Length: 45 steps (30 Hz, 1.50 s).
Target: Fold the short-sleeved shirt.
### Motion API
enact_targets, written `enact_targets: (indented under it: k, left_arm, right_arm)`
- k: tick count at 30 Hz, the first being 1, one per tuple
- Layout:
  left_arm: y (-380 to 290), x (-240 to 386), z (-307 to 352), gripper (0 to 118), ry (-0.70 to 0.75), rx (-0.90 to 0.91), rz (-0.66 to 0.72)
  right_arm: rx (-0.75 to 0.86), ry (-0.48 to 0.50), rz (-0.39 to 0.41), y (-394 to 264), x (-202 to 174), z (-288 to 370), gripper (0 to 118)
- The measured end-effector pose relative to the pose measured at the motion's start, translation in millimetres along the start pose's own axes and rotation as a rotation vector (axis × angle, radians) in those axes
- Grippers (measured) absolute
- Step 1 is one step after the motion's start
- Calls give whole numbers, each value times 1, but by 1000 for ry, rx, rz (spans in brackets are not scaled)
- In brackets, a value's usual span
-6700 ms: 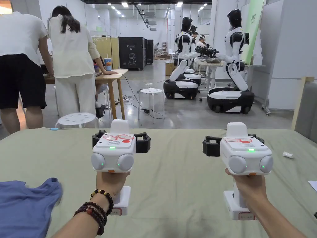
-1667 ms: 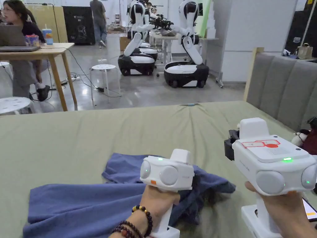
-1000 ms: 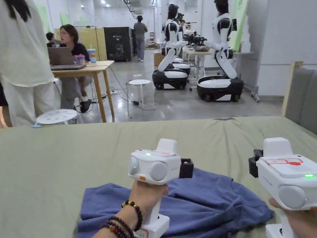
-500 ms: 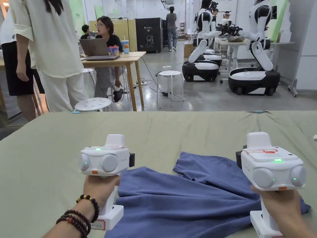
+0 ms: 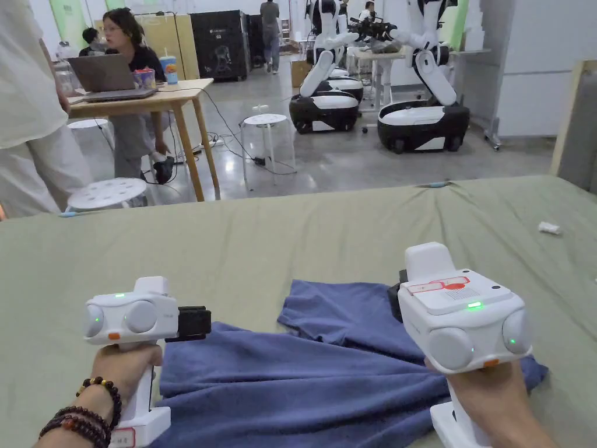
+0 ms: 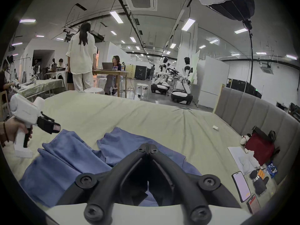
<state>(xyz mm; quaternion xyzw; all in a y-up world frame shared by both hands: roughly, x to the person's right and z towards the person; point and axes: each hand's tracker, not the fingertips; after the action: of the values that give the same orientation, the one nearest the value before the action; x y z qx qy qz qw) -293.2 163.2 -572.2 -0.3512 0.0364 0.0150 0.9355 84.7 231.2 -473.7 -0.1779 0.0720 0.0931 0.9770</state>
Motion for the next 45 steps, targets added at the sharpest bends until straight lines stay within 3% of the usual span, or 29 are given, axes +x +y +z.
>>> enact_targets:
  k: [6,11,13,14,15,16,21,29,30,31,32,33,34,35,38,45]
  left_arm:
    - [-7,4,-50,118,25,-91,34]
    - [-21,11,-68,109,39,-126,14]
    - [-18,15,-60,75,43,-122,7]
    - [-17,15,-53,50,21,-102,0]
    - [-15,13,-49,15,29,-84,-1]
    - [-14,13,-43,0,30,-76,1]
    - [-9,15,-20,1,-26,-64,35]
    - [7,24,30,1,-56,3,39]
    - [7,26,34,1,-56,7,40]
    - [6,28,38,1,-63,15,40]
    - [5,30,41,1,-75,21,44]
    - [5,31,43,1,-82,24,46]
    - [4,33,45,1,-87,27,47]
    - [2,36,45,1,-88,26,46]
    - [-1,43,44,1,-95,20,33]
    - [-8,52,39,1,-108,13,6]
  right_arm:
    - [-31,43,15,-14,-2,-12,0]
    - [-57,47,17,-24,1,-24,0]
    - [-65,45,1,-23,0,-22,0]
    - [-69,44,-8,-23,0,-21,0]
    - [-69,41,-15,-22,0,-21,0]
    - [-69,38,-22,-22,0,-21,0]
    - [-78,38,-46,-20,8,-24,0]
    - [-202,-18,-112,-17,87,-18,1]
    - [-231,-14,-133,-20,100,-20,9]
    - [-259,-13,-158,-25,115,-22,24]
    - [-269,-20,-179,-31,128,-22,53]
    - [-266,-32,-178,-36,137,-19,90]
    - [-274,-57,-187,-43,147,-18,109]
    - [-295,-100,-190,-50,155,-19,116]
    - [-359,-91,-168,-68,170,-21,106]
    - [-544,-74,-141,-112,177,-51,105]
